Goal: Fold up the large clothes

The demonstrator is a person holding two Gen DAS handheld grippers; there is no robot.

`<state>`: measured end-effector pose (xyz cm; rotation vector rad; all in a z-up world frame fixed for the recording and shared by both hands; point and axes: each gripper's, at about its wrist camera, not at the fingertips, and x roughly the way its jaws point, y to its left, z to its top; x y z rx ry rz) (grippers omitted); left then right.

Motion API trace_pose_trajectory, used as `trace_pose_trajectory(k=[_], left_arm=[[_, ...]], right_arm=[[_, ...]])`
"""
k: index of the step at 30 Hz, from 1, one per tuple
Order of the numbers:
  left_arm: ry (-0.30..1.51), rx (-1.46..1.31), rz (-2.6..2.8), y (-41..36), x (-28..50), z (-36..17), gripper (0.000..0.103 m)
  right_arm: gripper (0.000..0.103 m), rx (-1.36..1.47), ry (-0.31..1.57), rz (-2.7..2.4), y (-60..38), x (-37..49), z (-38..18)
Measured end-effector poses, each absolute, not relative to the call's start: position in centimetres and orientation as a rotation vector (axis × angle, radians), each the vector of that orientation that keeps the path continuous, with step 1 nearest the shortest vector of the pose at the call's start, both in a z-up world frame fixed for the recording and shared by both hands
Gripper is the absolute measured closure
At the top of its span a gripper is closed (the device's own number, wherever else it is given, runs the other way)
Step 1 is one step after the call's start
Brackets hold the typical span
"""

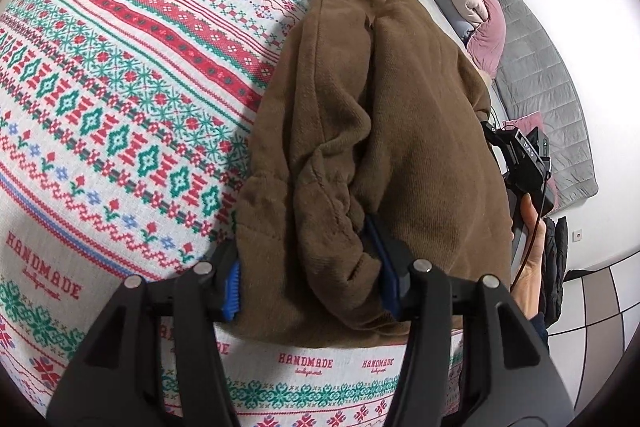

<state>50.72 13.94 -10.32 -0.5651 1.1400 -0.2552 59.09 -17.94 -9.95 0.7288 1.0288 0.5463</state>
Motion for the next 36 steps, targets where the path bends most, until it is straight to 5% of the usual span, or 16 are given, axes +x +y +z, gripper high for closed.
trace_pose_trajectory(k=[4,14,30,36], left_arm=[[1.129,-0.589,-0.262,13.6,51.5,-10.6,0.045],[1.067,-0.671,-0.245,14.1,51.8,-9.1,0.07],[0.764,-0.628,-0.26,21.8,43.9,1.5,0.072],[0.722,-0.6,-0.121,26.4,39.2,1.5,0.072]], right_arm=[[0.042,0.686,1.042,0.51,-17.3,59.1,-9.4],[0.063,0.441,0.981,0.412,-14.1,57.8,-3.3],[0.066,0.238,0.737,0.638,-5.5,50.5,10.7],[0.066,0.242,0.741,0.86,3.0,50.0,10.3]])
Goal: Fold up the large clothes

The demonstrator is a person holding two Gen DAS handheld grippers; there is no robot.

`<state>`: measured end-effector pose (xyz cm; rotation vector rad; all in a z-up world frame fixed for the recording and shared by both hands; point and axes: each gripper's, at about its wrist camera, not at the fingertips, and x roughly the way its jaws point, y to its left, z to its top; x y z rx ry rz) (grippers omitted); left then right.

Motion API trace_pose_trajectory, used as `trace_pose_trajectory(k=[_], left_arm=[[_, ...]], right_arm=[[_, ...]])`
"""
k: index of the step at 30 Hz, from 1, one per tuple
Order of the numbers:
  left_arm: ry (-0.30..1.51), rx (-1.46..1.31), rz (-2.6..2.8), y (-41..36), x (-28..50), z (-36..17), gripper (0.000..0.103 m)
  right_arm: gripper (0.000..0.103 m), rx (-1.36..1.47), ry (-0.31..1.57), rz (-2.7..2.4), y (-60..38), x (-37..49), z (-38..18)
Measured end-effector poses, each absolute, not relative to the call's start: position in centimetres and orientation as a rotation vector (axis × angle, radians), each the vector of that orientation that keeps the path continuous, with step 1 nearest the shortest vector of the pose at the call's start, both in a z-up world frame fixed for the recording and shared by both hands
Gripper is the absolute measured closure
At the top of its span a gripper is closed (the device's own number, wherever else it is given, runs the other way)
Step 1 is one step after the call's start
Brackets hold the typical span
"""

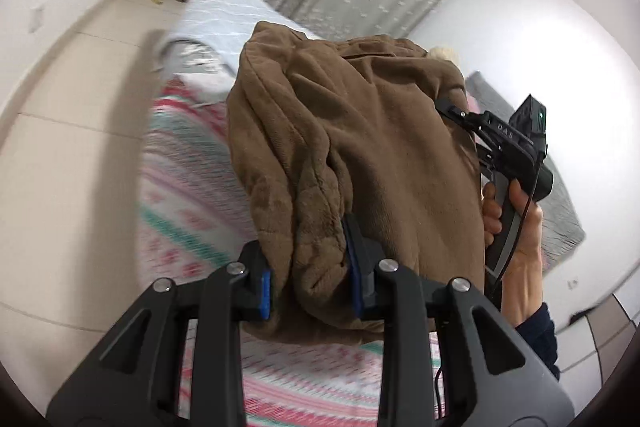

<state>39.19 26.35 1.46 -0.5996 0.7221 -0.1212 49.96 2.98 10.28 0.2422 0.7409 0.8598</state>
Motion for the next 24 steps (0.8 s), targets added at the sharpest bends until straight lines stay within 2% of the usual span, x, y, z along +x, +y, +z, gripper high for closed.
trace_pose_trajectory(k=[8,15,24], left_arm=[[0.845,-0.609,-0.067,27.9,38.9,-2.7,0.072],[0.948,-0.675,-0.053,28.1,39.7,-4.7,0.07],[0.946,-0.645,-0.032,27.9,39.6,-4.2,0.07]], right_arm=[[0.066,0.194,0.928,0.924,8.9,53.5,1.0],[0.062,0.264,1.069,0.895,6.7,57.1,-5.5],[0.061,0.29,1.066,0.892,6.7,56.9,-5.9]])
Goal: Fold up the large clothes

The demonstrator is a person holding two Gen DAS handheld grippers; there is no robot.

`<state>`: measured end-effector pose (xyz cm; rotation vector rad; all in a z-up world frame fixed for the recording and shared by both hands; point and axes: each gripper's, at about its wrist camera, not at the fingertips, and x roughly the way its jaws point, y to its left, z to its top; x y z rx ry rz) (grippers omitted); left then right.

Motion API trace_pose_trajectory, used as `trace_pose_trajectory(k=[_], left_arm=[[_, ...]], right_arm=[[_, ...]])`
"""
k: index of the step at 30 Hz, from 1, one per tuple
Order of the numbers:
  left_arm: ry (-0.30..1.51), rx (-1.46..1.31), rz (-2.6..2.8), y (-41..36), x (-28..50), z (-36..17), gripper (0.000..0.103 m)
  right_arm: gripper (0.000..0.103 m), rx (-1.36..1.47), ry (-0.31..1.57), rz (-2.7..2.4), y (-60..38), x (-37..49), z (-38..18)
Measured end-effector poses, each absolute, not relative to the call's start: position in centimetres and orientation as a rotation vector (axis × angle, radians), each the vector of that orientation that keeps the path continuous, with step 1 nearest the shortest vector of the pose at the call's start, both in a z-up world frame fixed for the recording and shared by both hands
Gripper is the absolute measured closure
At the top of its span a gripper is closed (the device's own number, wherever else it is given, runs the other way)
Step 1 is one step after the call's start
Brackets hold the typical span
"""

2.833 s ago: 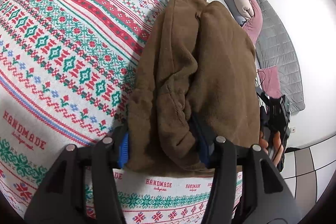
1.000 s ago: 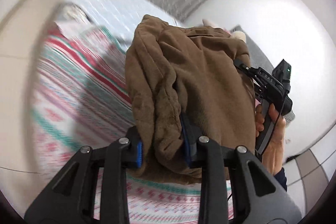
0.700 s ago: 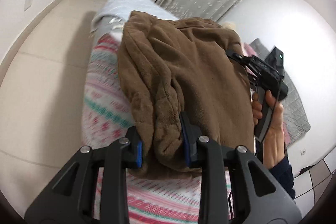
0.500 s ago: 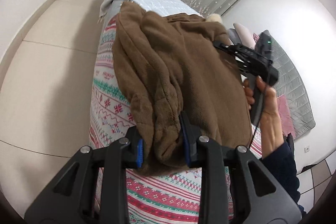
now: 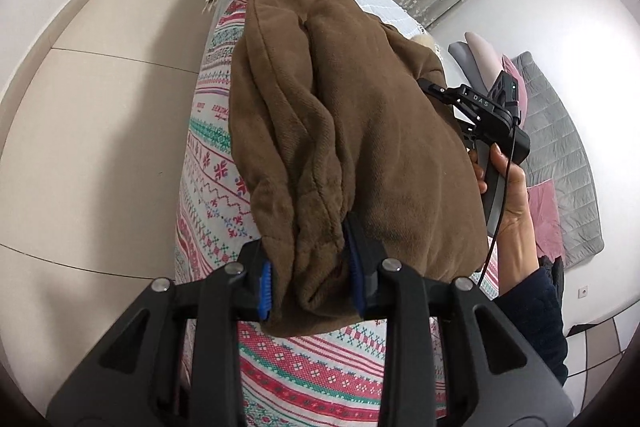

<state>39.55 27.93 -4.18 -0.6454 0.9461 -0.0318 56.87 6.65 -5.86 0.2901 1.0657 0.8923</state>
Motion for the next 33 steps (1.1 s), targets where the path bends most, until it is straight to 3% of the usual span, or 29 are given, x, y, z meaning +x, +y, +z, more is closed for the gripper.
trace_pose_trajectory(k=[4,7,13,18,19,21,22,23,28,33], left_arm=[[0.952,-0.664,-0.03,28.0,39.5,-5.2,0.067],[0.968,-0.666,-0.042,27.8,39.6,-4.9,0.06],[0.976,-0.583,-0.029,27.4,38.5,-3.1,0.05],[0.866,-0.54,0.054,28.9,35.2,0.8,0.05],[0.814,-0.518,0.058,28.8,34.6,1.8,0.049],[0.723,-0.435,0.033,27.4,33.9,3.6,0.049],[0.714,-0.414,0.008,26.5,34.0,3.8,0.049],[0.714,-0.397,-0.025,25.4,34.3,3.7,0.05],[0.863,-0.253,-0.013,21.0,37.4,-0.2,0.076],[0.966,-0.315,0.031,22.4,37.9,-3.1,0.081]], right_arm=[[0.053,0.301,1.072,0.876,7.8,57.6,-5.8],[0.029,0.274,1.076,0.83,7.2,57.9,-6.0],[0.027,0.215,1.019,0.757,4.1,55.4,-3.5],[0.028,0.106,0.847,0.754,1.6,46.5,0.5],[0.03,0.087,0.819,0.761,1.4,44.4,1.1],[0.053,0.036,0.787,0.784,2.0,40.5,2.2],[0.071,0.02,0.785,0.797,2.5,38.8,2.4],[0.079,0.018,0.788,0.807,2.9,37.9,2.3],[0.081,-0.063,0.859,0.739,5.2,34.4,-0.4],[0.082,-0.053,0.892,0.702,5.8,34.3,-4.0]])
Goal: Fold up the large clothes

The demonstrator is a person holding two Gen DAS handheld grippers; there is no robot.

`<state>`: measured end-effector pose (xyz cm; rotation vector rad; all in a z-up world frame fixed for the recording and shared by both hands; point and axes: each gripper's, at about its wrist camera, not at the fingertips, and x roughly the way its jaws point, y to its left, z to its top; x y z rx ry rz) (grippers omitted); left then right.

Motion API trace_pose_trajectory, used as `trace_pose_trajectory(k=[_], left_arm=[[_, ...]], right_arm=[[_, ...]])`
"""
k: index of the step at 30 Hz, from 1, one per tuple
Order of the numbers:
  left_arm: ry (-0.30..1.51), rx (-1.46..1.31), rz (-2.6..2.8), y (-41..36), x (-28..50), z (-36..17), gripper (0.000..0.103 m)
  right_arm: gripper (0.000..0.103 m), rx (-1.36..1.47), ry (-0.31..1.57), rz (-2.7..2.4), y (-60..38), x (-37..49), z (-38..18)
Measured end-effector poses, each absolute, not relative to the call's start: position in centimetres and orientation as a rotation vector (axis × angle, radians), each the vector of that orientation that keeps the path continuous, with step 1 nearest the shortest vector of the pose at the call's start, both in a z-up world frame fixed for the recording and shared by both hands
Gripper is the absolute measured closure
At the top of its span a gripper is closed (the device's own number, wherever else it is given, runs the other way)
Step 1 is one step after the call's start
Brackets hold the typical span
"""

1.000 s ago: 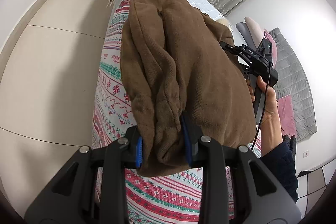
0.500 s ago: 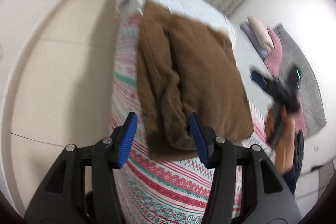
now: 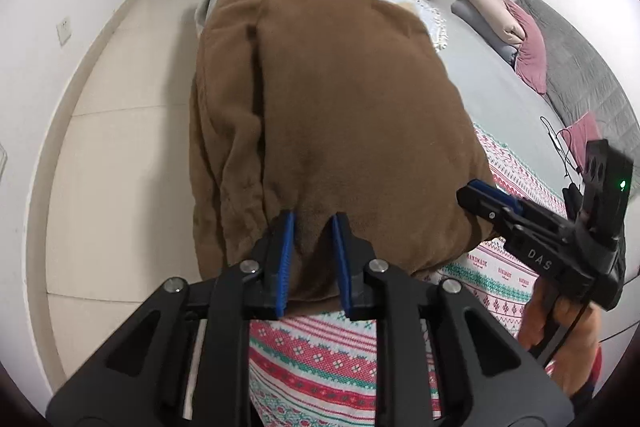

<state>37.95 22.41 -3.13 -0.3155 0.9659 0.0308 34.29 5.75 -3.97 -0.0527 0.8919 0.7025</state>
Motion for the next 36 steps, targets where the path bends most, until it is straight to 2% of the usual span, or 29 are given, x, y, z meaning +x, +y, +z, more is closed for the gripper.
trace_pose_trajectory(k=[6,10,12,14,15,16,17,18,23,25,28,30,32,33,36], left_arm=[[0.952,-0.221,0.08,20.8,37.6,-3.7,0.081],[0.919,-0.205,0.116,19.8,36.9,-3.2,0.081],[0.91,-0.179,0.139,18.8,35.8,-2.4,0.08],[0.884,-0.156,0.161,18.1,33.8,-1.2,0.079],[0.87,-0.155,0.167,17.8,32.7,-0.6,0.071],[0.852,-0.157,0.168,17.5,31.5,-0.1,0.058],[0.837,-0.158,0.174,17.3,30.4,0.3,0.052],[0.829,-0.154,0.184,17.3,29.7,0.4,0.046],[0.817,-0.159,0.225,16.5,24.8,1.3,0.044],[0.802,-0.147,0.257,16.0,22.7,1.9,0.031],[0.769,-0.099,0.268,14.7,20.2,3.1,0.021],[0.734,-0.058,0.287,13.8,18.2,4.1,0.015],[0.702,-0.047,0.3,13.3,16.4,5.0,0.008],[0.686,-0.053,0.3,13.1,15.7,5.3,0.005],[0.628,-0.064,0.298,12.5,13.1,6.5,0.002]], right_arm=[[0.082,0.046,0.875,0.682,5.0,34.5,-6.1],[0.082,0.01,0.873,0.62,5.8,33.6,-5.2],[0.081,-0.022,0.861,0.588,6.1,32.4,-3.9],[0.074,-0.028,0.858,0.579,5.8,30.8,-2.5],[0.056,-0.01,0.843,0.601,5.3,29.5,-1.7],[0.035,-0.005,0.829,0.617,5.1,28.4,-1.2],[0.029,-0.013,0.799,0.63,4.7,26.8,-0.5],[0.029,-0.025,0.781,0.633,4.5,25.8,-0.1],[0.027,-0.047,0.728,0.651,2.3,20.5,2.0],[0.026,-0.033,0.726,0.66,1.1,18.8,2.5],[0.024,-0.031,0.725,0.67,-0.3,16.7,3.5],[0.02,-0.029,0.726,0.673,-1.4,14.9,4.6],[0.008,-0.022,0.718,0.68,-2.2,13.2,5.7],[0.005,-0.016,0.709,0.684,-2.8,12.0,6.4],[0.0,-0.007,0.689,0.709,-3.4,9.3,7.8]])
